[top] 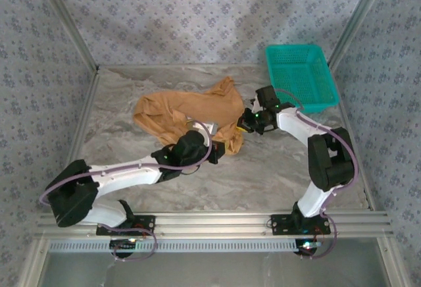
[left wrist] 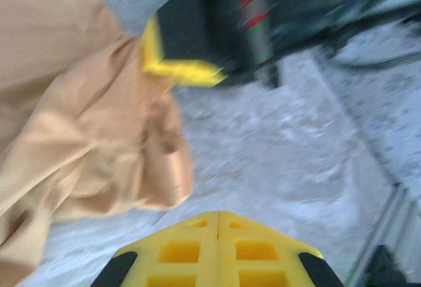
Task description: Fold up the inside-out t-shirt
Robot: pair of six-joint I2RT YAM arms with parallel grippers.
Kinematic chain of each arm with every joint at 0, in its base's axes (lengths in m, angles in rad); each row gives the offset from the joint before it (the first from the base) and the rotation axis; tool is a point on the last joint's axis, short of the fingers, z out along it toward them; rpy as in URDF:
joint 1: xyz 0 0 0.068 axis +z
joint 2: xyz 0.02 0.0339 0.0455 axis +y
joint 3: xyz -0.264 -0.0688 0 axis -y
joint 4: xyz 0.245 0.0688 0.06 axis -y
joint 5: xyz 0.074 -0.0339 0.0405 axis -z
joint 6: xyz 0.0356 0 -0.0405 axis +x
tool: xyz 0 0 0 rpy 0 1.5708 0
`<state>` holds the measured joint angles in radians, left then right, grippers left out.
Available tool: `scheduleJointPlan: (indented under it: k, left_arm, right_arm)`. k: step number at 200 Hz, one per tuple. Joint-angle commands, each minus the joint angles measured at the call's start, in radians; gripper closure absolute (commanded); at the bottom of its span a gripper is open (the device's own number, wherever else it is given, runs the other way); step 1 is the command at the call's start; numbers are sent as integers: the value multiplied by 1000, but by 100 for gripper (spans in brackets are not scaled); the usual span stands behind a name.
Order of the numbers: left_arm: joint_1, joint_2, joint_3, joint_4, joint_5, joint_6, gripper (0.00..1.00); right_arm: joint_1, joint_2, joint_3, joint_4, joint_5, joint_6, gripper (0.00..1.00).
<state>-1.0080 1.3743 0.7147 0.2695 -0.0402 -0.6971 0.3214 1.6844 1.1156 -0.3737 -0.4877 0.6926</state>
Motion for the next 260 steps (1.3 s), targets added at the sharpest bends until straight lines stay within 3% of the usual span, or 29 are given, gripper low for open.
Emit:
scheduleJointPlan:
  k: [1,8,25,39,57,81,117,200,220,240,260]
  left_arm:
    - [20,-17,15,-94,-68,-3,92]
    - [41,-31,23,-171,-76,-25,88]
    - [124,-90,14,-362,-78,-98,81]
    - [208,-167,-20,-506,-76,-146,68]
    - [308,-274,-87,-607,-41,-159,57]
    - [391,-361,-160,-628,21,-165,51]
    - [393,-312,-204,-475,98,-210,48]
    - [314,95,-11,-321,136,-199,46]
    - [313,137,15,-331,123,-196,49]
    - [313,156,29,-370,85,-182,59]
    - [316,177,46,-408,76,-163,71]
  right_arm:
    - [1,-69,28,-54,-24,-27,99]
    - [-3,-82,45,-96,9,-52,89]
    - [-20,-115,99,-233,177,-121,52]
    - [-22,-148,111,-304,310,-166,45]
    - [-6,-186,86,-317,331,-187,40]
    - [82,-200,-11,-310,277,-200,38]
    - [211,-147,-80,-261,266,-160,36]
    - [191,-52,-105,-204,267,-165,44]
    - [188,-50,-109,-202,261,-169,46]
    - [181,-49,-114,-200,258,-174,51]
    - [164,-48,-118,-188,246,-178,63]
